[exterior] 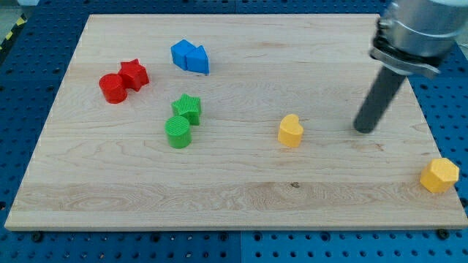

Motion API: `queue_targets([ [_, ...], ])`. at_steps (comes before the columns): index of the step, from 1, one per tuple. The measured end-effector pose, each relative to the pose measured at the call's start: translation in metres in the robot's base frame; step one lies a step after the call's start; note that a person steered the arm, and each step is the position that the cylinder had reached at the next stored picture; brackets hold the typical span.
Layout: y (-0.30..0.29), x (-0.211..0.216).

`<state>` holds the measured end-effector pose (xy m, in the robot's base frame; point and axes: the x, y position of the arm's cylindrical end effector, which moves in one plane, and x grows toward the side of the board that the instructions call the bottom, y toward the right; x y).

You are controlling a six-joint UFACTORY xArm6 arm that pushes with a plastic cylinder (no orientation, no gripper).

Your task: Push the yellow heart parallel to the yellow hexagon

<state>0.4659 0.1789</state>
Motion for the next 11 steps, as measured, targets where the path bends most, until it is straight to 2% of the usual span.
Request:
queue_targets([
  [2,-0.113,-0.011],
  [3,-0.15,-0.011],
  [6,-0.147,0.015],
  [7,-0.118,0.009],
  [8,-0.086,0.019],
  [10,-0.076,0.063],
  [11,-0.041,0.064],
])
